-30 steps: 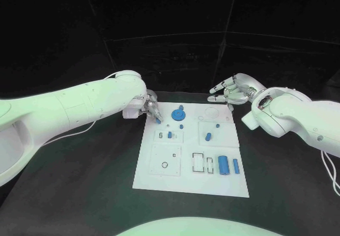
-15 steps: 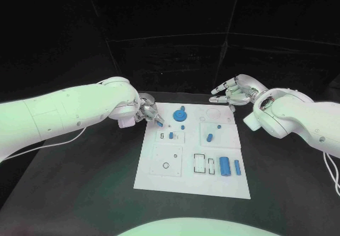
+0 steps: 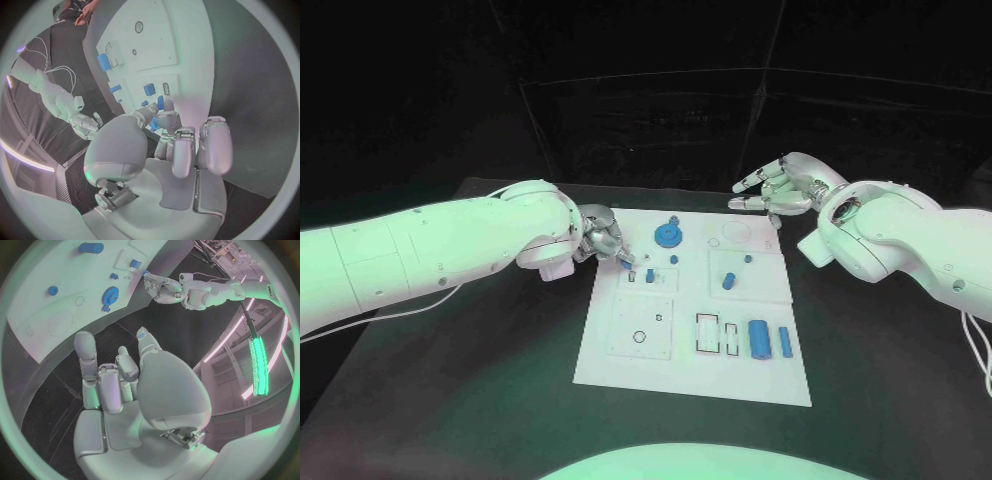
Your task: Assemble the parts on the task board
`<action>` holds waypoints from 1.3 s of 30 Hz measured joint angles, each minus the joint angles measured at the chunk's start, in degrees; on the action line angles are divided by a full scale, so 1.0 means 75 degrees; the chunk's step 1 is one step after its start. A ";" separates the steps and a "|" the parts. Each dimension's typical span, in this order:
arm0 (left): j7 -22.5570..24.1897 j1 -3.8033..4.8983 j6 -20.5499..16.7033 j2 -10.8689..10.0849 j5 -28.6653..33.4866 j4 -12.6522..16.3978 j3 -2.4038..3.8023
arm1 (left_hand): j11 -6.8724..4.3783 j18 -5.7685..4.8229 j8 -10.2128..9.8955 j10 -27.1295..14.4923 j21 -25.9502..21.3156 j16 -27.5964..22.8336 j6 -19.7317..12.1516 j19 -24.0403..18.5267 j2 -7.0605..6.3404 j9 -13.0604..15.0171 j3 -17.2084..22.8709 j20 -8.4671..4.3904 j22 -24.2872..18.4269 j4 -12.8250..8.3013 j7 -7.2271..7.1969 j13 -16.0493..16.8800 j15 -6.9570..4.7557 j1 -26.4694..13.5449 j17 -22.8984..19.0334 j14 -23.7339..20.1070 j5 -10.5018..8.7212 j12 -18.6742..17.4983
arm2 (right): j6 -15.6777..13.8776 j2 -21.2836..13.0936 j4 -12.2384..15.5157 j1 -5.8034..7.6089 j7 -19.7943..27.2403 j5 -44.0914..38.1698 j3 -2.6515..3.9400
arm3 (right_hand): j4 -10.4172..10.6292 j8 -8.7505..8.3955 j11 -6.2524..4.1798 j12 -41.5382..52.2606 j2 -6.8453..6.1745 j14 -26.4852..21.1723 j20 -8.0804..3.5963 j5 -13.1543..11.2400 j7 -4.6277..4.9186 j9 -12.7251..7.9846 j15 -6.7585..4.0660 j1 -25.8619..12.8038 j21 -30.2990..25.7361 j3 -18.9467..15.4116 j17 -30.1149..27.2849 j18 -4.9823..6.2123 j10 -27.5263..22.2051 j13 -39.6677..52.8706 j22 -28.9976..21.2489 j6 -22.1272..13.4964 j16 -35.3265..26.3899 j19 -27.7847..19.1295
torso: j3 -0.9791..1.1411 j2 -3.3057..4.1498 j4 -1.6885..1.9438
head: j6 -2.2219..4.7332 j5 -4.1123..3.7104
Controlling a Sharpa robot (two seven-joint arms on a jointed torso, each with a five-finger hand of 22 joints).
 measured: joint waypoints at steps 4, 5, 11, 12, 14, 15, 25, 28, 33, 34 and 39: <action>-0.0004 -0.0039 -0.0100 -0.0003 -0.0394 0.0083 0.0000 | 0.0001 0.0000 0.0000 0.0049 0.0000 0.0000 0.0013 0.0000 -0.0010 0.0000 0.0001 0.0000 0.0000 0.0000 -0.0013 0.0012 0.0000 -0.0010 0.0000 0.0000 0.0027 0.0000 | 0.0008 0.0000 -0.0004 0.0000 0.0001 -0.0001 0.0000 | 0.0000 0.0000 0.0000 0.0000 0.0000 0.0000 0.0000 0.0000 0.0000 0.0000 0.0000 0.0000 0.0000 0.0000 0.0000 0.0000 0.0000 0.0000 0.0001 0.0000 0.0000 0.0000 | 0.0000 0.0002 -0.0012 | 0.0006 0.0007; -0.0007 -0.0049 -0.0117 0.0000 -0.0477 0.0092 0.0000 | 0.0001 0.0000 0.0000 0.0049 0.0000 0.0000 0.0013 0.0000 -0.0023 0.0000 0.0002 0.0000 0.0000 -0.0001 -0.0013 0.0020 0.0000 -0.0023 0.0000 0.0000 0.0027 0.0000 | 0.0010 -0.0001 -0.0005 0.0000 0.0001 -0.0001 0.0000 | 0.0000 0.0000 0.0000 0.0000 0.0000 0.0000 0.0000 0.0000 0.0000 0.0000 0.0000 0.0000 0.0000 0.0000 0.0000 0.0000 0.0000 0.0000 0.0001 0.0000 0.0000 0.0000 | 0.0001 0.0003 -0.0012 | 0.0007 0.0008; -0.0024 -0.0106 -0.0156 0.0056 -0.0905 0.0120 0.0000 | 0.0001 0.0000 0.0035 0.0049 0.0000 0.0000 0.0012 0.0000 -0.0061 -0.0001 0.0077 0.0000 0.0000 -0.0075 -0.0012 0.0022 0.0000 -0.0061 0.0000 0.0000 0.0027 0.0000 | 0.0020 0.0000 -0.0005 -0.0001 0.0003 -0.0004 -0.0002 | 0.0000 0.0000 0.0000 0.0000 0.0000 0.0000 0.0000 0.0000 0.0000 0.0000 0.0000 0.0000 0.0000 0.0000 0.0000 0.0000 0.0000 0.0001 0.0001 0.0000 0.0000 0.0000 | 0.0006 0.0013 -0.0013 | -0.0004 0.0014; -0.0026 -0.0111 -0.0155 0.0066 -0.0957 0.0120 0.0000 | 0.0001 0.0000 0.0036 0.0050 0.0000 0.0000 0.0012 0.0000 -0.0061 -0.0002 0.0077 0.0000 0.0000 -0.0076 -0.0012 0.0022 0.0000 -0.0061 0.0000 0.0000 0.0027 0.0000 | 0.0021 0.0002 -0.0005 -0.0001 0.0003 -0.0005 -0.0002 | 0.0000 0.0000 0.0000 0.0000 0.0000 0.0000 0.0000 0.0000 0.0000 0.0000 0.0000 0.0000 0.0000 0.0000 0.0000 0.0000 0.0000 0.0001 0.0001 0.0000 0.0000 0.0000 | 0.0006 0.0013 -0.0013 | -0.0006 0.0015; -0.0029 -0.0120 -0.0151 0.0081 -0.1049 0.0120 0.0000 | 0.0001 0.0000 0.0036 0.0049 0.0000 0.0000 0.0012 0.0000 -0.0060 -0.0002 0.0087 0.0000 0.0000 -0.0086 -0.0012 0.0022 0.0000 -0.0060 0.0000 0.0000 0.0027 0.0000 | 0.0023 0.0005 -0.0005 -0.0001 0.0003 -0.0005 -0.0002 | 0.0000 0.0000 0.0000 0.0000 0.0000 0.0000 0.0000 0.0000 0.0000 0.0000 0.0000 0.0000 0.0000 0.0000 0.0000 0.0000 0.0000 0.0001 0.0001 0.0000 0.0000 0.0000 | 0.0006 0.0013 -0.0013 | -0.0017 0.0021; -0.0031 -0.0124 -0.0146 0.0090 -0.1098 0.0120 0.0000 | 0.0001 0.0000 0.0036 0.0049 0.0000 0.0000 0.0012 0.0000 -0.0060 -0.0001 0.0087 0.0000 0.0000 -0.0086 -0.0012 0.0022 0.0000 -0.0060 0.0000 0.0000 0.0027 0.0000 | 0.0024 0.0006 -0.0005 -0.0001 0.0003 -0.0005 -0.0002 | 0.0000 0.0000 0.0000 0.0000 0.0000 0.0000 0.0000 0.0000 0.0000 0.0000 0.0000 0.0000 0.0000 0.0000 0.0000 0.0000 0.0000 0.0001 0.0001 0.0000 0.0000 0.0000 | 0.0006 0.0013 -0.0014 | -0.0022 0.0023; -0.0050 -0.0148 -0.0014 0.0168 -0.1356 0.0121 -0.0011 | 0.0002 0.0000 0.0036 0.0049 0.0000 0.0000 0.0012 0.0000 -0.0090 0.0007 0.0094 0.0000 0.0000 -0.0093 -0.0011 0.0021 0.0000 -0.0028 0.0000 0.0000 0.0025 0.0000 | 0.0035 0.0012 -0.0003 -0.0001 0.0005 -0.0006 -0.0002 | 0.0000 0.0000 0.0000 0.0000 0.0000 0.0000 0.0000 0.0000 0.0000 0.0000 0.0000 0.0000 0.0000 0.0000 0.0000 0.0000 0.0000 0.0002 0.0002 0.0000 0.0000 0.0000 | 0.0006 0.0013 -0.0019 | -0.0048 0.0025; -0.0054 -0.0155 0.0027 0.0182 -0.1391 0.0129 -0.0015 | 0.0002 0.0000 0.0035 0.0049 0.0000 0.0000 0.0011 0.0000 -0.0090 0.0007 0.0094 0.0000 0.0000 -0.0093 -0.0011 0.0021 0.0000 -0.0028 0.0000 0.0000 0.0024 0.0000 | 0.0038 0.0015 -0.0003 -0.0001 0.0006 -0.0006 -0.0002 | 0.0000 0.0000 0.0000 0.0000 0.0000 0.0000 0.0000 0.0000 0.0000 0.0000 0.0000 0.0000 0.0000 0.0000 0.0000 0.0000 0.0000 0.0002 0.0002 0.0000 0.0000 0.0000 | 0.0006 0.0013 -0.0019 | -0.0052 0.0023; -0.0062 -0.0161 0.0103 0.0216 -0.1433 0.0132 -0.0021 | 0.0003 0.0000 0.0032 0.0048 0.0000 0.0000 0.0011 0.0000 -0.0090 0.0006 0.0094 0.0000 0.0000 -0.0094 -0.0010 0.0020 0.0000 -0.0027 0.0000 0.0000 0.0020 0.0000 | 0.0043 0.0027 -0.0008 -0.0001 0.0007 -0.0007 -0.0002 | 0.0000 0.0000 0.0000 0.0000 0.0000 0.0000 0.0000 0.0000 0.0000 0.0000 0.0000 0.0000 0.0000 0.0000 0.0000 0.0000 0.0000 0.0002 0.0002 0.0000 0.0000 0.0000 | 0.0005 0.0008 -0.0009 | -0.0063 0.0017; -0.0063 -0.0161 0.0116 0.0218 -0.1438 0.0132 -0.0022 | 0.0003 0.0000 0.0031 0.0048 0.0000 0.0000 0.0011 0.0000 -0.0089 0.0006 0.0094 0.0000 0.0000 -0.0094 -0.0010 0.0020 0.0000 -0.0027 0.0000 0.0000 0.0019 0.0000 | 0.0045 0.0028 -0.0008 -0.0001 0.0008 -0.0007 -0.0002 | 0.0000 0.0000 0.0000 0.0000 0.0000 0.0000 0.0000 0.0000 0.0000 0.0000 0.0000 0.0000 0.0000 0.0000 0.0000 0.0000 0.0000 0.0002 0.0002 0.0000 0.0000 0.0000 | 0.0005 0.0008 -0.0009 | -0.0067 0.0021; -0.0071 -0.0162 0.0199 0.0227 -0.1456 0.0140 -0.0027 | 0.0004 0.0000 0.0030 0.0047 0.0000 0.0000 0.0011 0.0000 -0.0089 0.0003 0.0094 0.0000 0.0000 -0.0094 -0.0009 0.0020 0.0000 -0.0027 0.0000 0.0000 0.0002 0.0000 | 0.0053 0.0028 -0.0011 -0.0001 0.0010 -0.0007 -0.0002 | 0.0000 0.0000 0.0000 0.0000 0.0000 0.0000 0.0000 0.0000 0.0000 0.0000 0.0000 0.0000 0.0000 0.0000 0.0000 0.0000 0.0000 0.0002 0.0002 0.0000 0.0000 0.0000 | 0.0007 0.0008 -0.0010 | -0.0072 0.0030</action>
